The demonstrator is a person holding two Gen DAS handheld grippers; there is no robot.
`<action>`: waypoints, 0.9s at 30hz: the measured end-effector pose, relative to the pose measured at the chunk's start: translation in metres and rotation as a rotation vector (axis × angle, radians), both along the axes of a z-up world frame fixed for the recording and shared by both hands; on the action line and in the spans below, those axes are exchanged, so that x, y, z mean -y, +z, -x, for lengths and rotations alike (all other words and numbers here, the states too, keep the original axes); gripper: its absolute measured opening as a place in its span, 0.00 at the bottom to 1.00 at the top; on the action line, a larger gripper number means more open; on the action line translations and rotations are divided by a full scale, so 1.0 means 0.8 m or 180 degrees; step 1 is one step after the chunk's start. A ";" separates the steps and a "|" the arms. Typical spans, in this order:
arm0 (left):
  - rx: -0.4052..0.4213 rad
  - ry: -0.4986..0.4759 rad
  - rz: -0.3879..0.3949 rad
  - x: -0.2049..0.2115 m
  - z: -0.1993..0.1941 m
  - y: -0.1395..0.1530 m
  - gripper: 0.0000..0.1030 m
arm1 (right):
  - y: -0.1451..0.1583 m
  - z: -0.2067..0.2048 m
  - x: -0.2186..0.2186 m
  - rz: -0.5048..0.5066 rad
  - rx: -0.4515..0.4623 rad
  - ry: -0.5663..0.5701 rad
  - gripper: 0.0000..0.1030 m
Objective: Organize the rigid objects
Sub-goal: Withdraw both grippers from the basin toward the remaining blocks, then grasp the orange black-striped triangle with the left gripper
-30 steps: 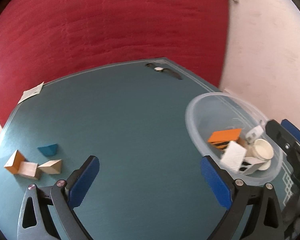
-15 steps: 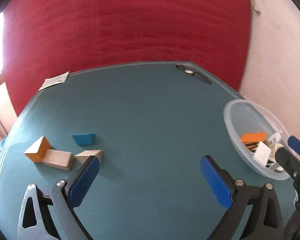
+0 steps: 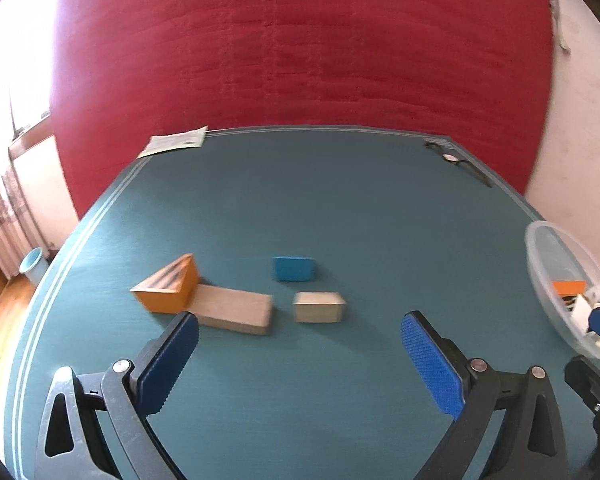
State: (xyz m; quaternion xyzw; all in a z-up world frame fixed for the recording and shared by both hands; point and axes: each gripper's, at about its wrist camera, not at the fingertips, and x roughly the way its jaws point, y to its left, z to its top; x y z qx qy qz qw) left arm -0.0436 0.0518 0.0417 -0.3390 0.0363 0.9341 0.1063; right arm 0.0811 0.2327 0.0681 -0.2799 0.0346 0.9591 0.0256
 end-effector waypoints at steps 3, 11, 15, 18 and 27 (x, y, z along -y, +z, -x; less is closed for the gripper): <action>0.0024 0.0122 0.0007 0.024 0.006 -0.004 1.00 | -0.004 0.011 0.011 0.0033 0.0081 0.0115 0.80; 0.0078 0.0390 -0.0072 0.067 0.020 -0.007 1.00 | -0.013 0.033 0.044 0.0078 0.0183 0.0340 0.80; 0.0094 0.0446 -0.0099 0.078 0.025 -0.007 0.99 | -0.017 0.038 0.056 0.0084 0.0210 0.0419 0.80; 0.0096 0.0465 -0.0096 0.083 0.025 -0.007 0.98 | -0.020 0.039 0.061 0.0094 0.0231 0.0450 0.80; 0.0239 0.0482 -0.0108 0.103 0.047 -0.018 0.75 | -0.024 0.038 0.066 0.0115 0.0276 0.0495 0.80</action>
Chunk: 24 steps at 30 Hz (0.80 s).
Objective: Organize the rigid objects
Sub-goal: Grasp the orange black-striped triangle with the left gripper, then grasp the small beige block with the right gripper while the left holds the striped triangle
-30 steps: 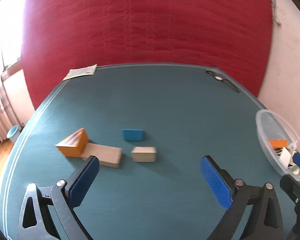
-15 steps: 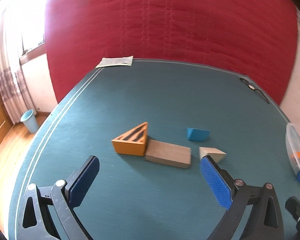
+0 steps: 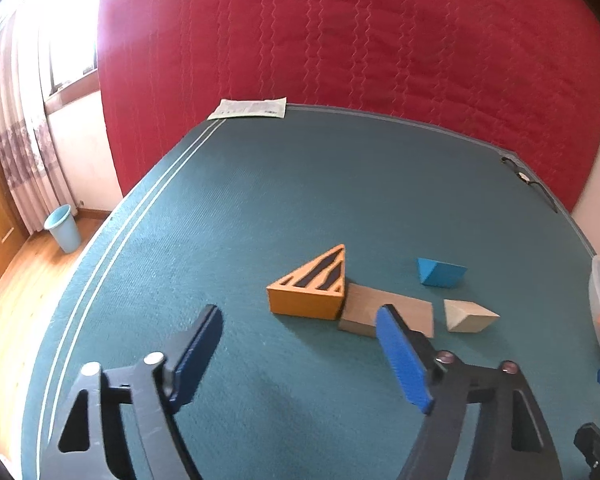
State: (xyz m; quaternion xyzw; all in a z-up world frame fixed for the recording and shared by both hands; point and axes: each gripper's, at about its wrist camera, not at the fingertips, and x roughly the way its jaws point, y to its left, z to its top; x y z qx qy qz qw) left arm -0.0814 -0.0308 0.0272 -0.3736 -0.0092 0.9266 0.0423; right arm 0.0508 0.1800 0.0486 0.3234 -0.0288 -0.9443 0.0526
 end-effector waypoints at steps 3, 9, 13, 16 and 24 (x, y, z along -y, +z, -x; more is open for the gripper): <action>0.0046 0.0003 -0.0022 0.006 0.010 -0.001 0.67 | -0.003 0.001 0.003 0.0002 0.0025 0.0020 0.80; 0.0091 -0.0089 0.0023 0.004 0.025 -0.004 0.55 | -0.005 0.007 0.010 0.0014 0.0077 0.0076 0.80; 0.0181 -0.0139 0.0067 0.000 0.034 -0.011 0.42 | -0.006 0.015 0.019 0.0032 0.0116 0.0117 0.80; 0.0173 -0.0165 0.0070 -0.001 0.034 -0.011 0.42 | -0.006 0.024 0.028 0.0028 0.0142 0.0153 0.80; 0.0157 -0.0183 -0.0034 0.004 0.028 -0.009 0.42 | -0.013 0.077 0.047 0.0058 0.0363 0.0145 0.78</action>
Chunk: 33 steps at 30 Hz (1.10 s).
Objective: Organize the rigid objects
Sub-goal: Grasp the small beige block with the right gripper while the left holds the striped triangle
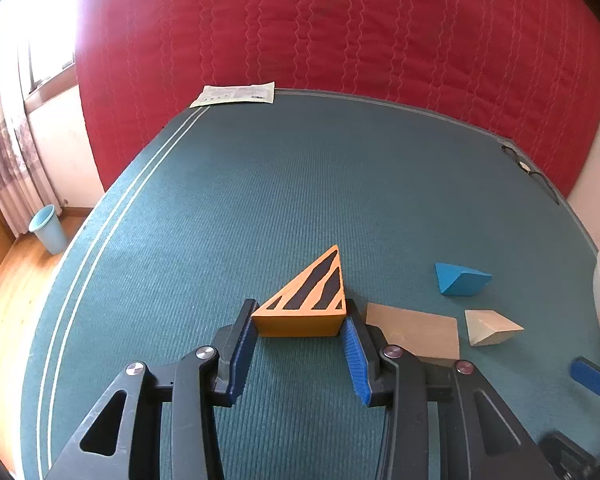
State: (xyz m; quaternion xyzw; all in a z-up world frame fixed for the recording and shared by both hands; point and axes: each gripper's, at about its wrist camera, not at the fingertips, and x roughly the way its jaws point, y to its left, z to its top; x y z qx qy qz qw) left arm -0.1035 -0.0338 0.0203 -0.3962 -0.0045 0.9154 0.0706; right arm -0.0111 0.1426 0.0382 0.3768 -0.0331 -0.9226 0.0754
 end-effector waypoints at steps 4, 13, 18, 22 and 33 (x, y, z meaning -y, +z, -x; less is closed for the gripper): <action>-0.0004 0.0040 -0.0052 0.005 -0.003 0.002 0.42 | -0.008 0.033 -0.002 0.0159 0.0181 -0.0076 0.68; -0.0013 0.0192 -0.0053 0.016 -0.008 0.002 0.42 | -0.008 0.077 0.019 0.0179 0.0168 -0.0124 0.60; -0.0039 0.0192 -0.0090 0.019 -0.012 0.002 0.42 | -0.011 0.094 0.033 -0.0064 0.0136 -0.0224 0.48; -0.0054 0.0162 -0.0107 0.020 -0.014 0.002 0.42 | -0.014 0.097 0.038 -0.0185 0.0140 -0.0263 0.36; -0.0160 0.0124 -0.0093 0.018 -0.019 0.003 0.42 | -0.010 0.086 0.029 -0.0107 0.0039 -0.0210 0.34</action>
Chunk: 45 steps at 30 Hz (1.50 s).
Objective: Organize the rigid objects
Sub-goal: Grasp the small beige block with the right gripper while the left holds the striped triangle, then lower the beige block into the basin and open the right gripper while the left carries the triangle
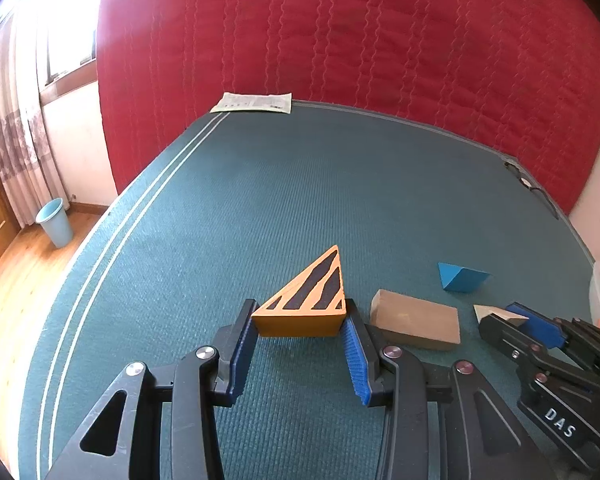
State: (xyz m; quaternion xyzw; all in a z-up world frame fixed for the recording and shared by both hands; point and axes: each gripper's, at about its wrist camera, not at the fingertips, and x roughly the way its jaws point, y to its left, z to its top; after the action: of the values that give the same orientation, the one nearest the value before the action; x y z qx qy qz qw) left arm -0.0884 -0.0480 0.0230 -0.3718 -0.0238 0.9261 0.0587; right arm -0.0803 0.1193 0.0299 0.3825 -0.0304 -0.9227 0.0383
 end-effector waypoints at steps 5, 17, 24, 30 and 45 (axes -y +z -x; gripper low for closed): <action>-0.0087 -0.0057 -0.0013 -0.005 -0.006 0.004 0.42 | 0.006 -0.014 -0.007 0.0040 -0.0047 0.0009 0.34; -0.0194 -0.0174 0.0031 -0.019 -0.020 0.008 0.42 | 0.016 -0.045 -0.033 0.0144 -0.0149 -0.0184 0.34; -0.0285 -0.0300 0.0083 -0.030 -0.030 0.012 0.42 | 0.019 -0.067 -0.065 0.0125 -0.0179 -0.0359 0.34; -0.0287 -0.0360 0.0107 -0.037 -0.035 0.012 0.42 | 0.025 -0.095 -0.115 0.0087 -0.0206 -0.0659 0.34; -0.0287 -0.0624 0.0187 -0.079 -0.059 0.014 0.42 | 0.049 -0.154 -0.217 -0.0058 -0.0394 -0.1335 0.34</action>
State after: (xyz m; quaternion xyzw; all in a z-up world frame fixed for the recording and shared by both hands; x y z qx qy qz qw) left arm -0.0410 0.0150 0.0339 -0.3318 0.0425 0.9321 0.1391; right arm 0.0426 0.2931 0.0695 0.3107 -0.0986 -0.9324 -0.1561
